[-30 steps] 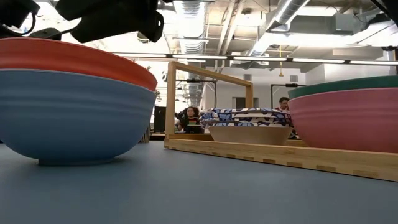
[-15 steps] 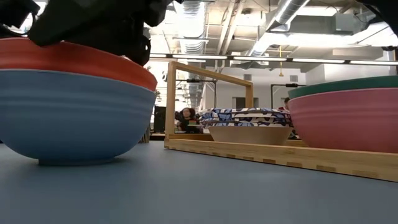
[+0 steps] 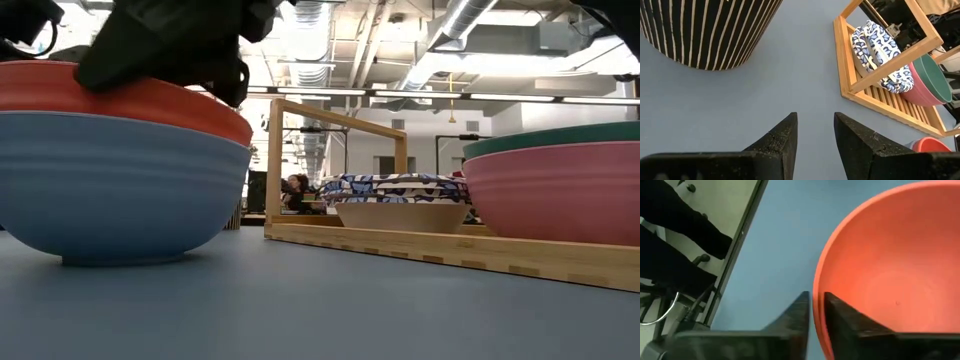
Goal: Place and stack bowls onto a shelf
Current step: Stack the orange bowl on the top of the green bowl on the shelf
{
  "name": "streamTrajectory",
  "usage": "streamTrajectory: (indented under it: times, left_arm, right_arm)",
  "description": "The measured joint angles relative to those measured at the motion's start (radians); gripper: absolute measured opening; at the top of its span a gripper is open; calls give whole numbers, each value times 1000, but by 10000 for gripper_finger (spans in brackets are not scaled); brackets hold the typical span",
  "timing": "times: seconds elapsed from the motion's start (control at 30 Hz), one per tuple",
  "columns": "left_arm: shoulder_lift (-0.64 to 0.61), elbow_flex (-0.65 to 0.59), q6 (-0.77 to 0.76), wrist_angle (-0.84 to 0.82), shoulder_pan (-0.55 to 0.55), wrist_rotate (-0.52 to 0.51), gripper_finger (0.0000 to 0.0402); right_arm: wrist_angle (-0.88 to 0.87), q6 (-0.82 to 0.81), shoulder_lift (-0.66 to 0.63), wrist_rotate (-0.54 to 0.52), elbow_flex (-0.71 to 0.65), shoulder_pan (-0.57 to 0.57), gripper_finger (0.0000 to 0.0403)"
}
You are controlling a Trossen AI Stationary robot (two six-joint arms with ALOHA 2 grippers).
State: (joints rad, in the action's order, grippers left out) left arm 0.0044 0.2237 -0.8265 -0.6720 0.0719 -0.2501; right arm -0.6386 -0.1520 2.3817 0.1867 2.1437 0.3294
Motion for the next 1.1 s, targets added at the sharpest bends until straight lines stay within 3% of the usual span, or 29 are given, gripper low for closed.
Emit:
streamTrajectory:
  times: [0.1, 0.37, 0.6, 0.83, 0.97, 1.1]
  left_arm:
    - [0, 0, 0, 0, 0, 0, 112]
    - [0, 0, -1, -1, 0, 0, 112]
    - [0, 0, -1, -3, 0, 0, 112]
    - [0, 0, -1, -5, 0, 0, 112]
    - [0, 0, -1, -6, 0, 1, 112]
    - [0, 0, -1, -11, 0, 10, 112]
  right_arm:
    - [3, 10, 0, 3, 2, -3, 27]
    - [-6, 1, -1, 0, 3, -5, 27]
    - [-133, 74, -32, -159, 77, 2, 27]
    - [-219, 77, -63, -232, 168, -8, 27]
    - [-304, 44, -69, -278, 211, 5, 27]
    - [-437, -96, -111, -353, 205, 34, 27]
